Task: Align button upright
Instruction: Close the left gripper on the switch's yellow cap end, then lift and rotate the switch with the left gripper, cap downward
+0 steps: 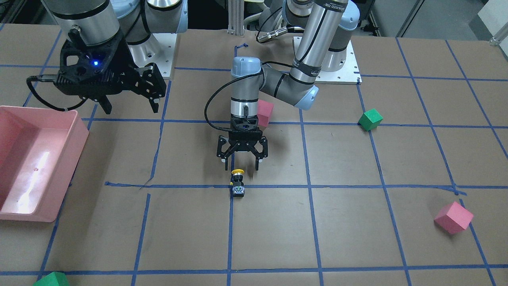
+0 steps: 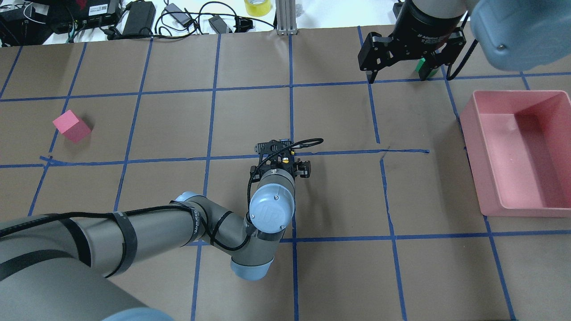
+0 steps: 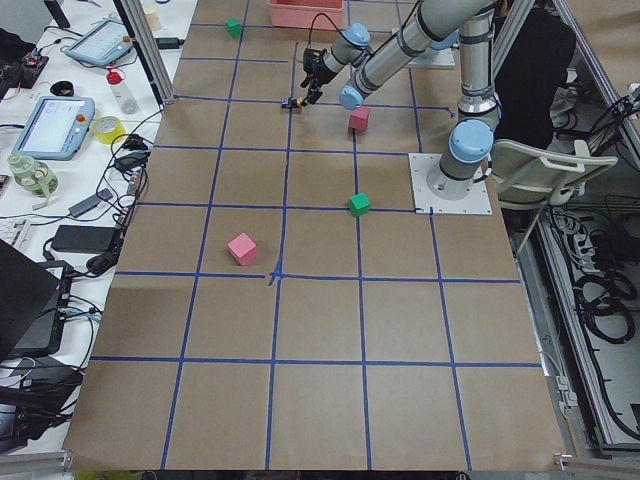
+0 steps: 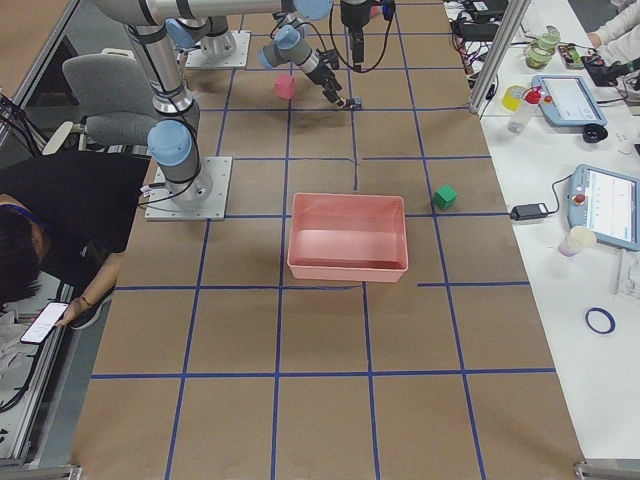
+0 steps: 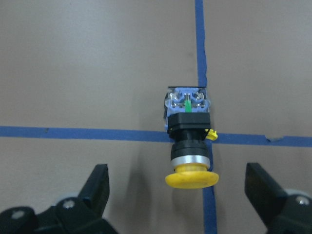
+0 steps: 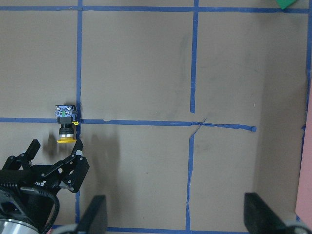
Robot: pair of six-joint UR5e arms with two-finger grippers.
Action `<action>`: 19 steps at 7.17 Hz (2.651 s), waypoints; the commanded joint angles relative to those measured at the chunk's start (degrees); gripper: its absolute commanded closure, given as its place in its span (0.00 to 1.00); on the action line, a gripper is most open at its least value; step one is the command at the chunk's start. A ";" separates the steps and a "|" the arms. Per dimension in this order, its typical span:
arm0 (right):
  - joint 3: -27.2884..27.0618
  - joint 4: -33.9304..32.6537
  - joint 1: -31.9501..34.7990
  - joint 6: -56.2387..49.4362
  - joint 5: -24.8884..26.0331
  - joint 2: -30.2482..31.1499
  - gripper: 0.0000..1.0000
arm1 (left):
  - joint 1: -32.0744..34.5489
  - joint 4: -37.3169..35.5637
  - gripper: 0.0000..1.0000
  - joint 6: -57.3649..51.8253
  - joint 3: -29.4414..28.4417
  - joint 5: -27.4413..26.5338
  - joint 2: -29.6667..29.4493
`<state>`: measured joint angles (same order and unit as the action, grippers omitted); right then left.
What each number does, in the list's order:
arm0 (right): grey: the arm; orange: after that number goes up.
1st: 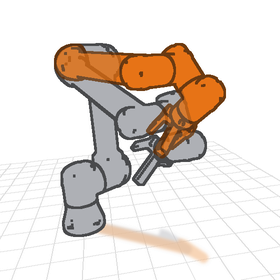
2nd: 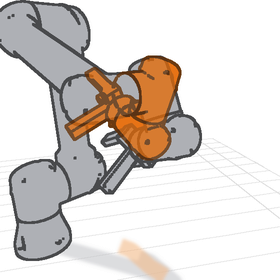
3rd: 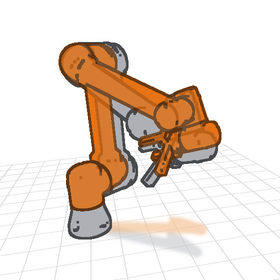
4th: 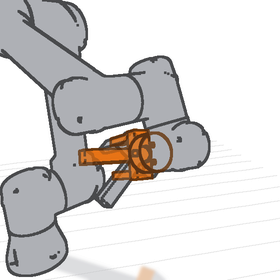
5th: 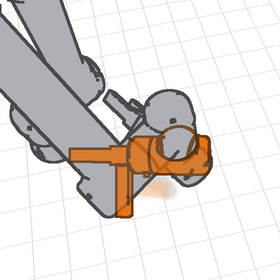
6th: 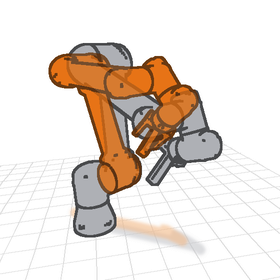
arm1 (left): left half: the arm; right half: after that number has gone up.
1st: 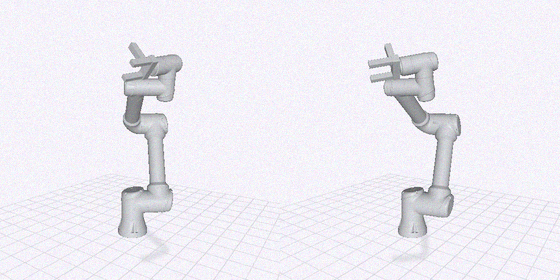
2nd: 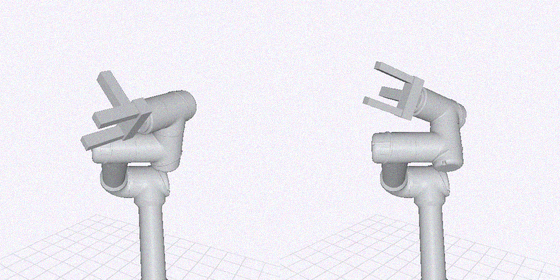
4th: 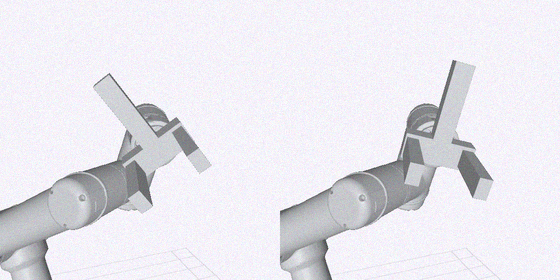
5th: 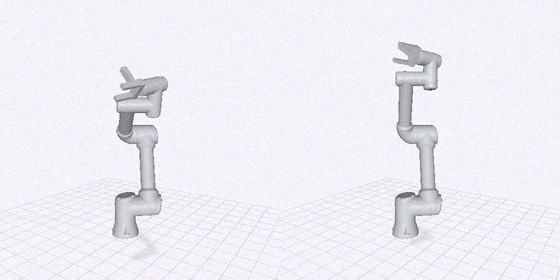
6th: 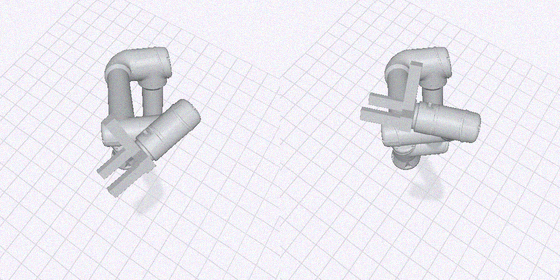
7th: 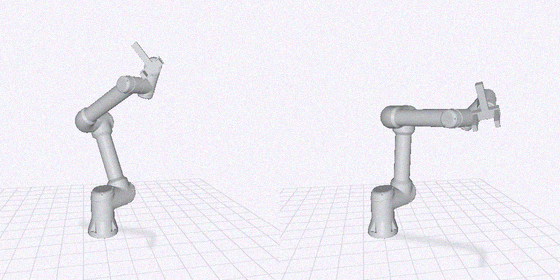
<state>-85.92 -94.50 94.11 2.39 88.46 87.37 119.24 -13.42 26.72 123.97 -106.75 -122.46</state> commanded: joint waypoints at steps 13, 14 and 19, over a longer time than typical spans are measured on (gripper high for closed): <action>-0.12 -1.21 -0.16 -0.19 0.14 -0.28 0.00 | -5.93 33.73 0.96 1.19 -12.07 8.62 9.23; -0.12 -1.21 -0.16 -0.19 0.14 -0.28 0.00 | -7.51 43.47 1.00 5.23 -13.65 11.45 11.78; -0.12 -1.21 -0.16 -0.10 0.14 -0.36 0.00 | -13.49 56.82 1.00 38.61 -20.61 32.09 9.53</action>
<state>-86.04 -95.71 93.96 2.22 88.59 87.01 107.63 41.69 57.75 103.95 -80.15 -111.64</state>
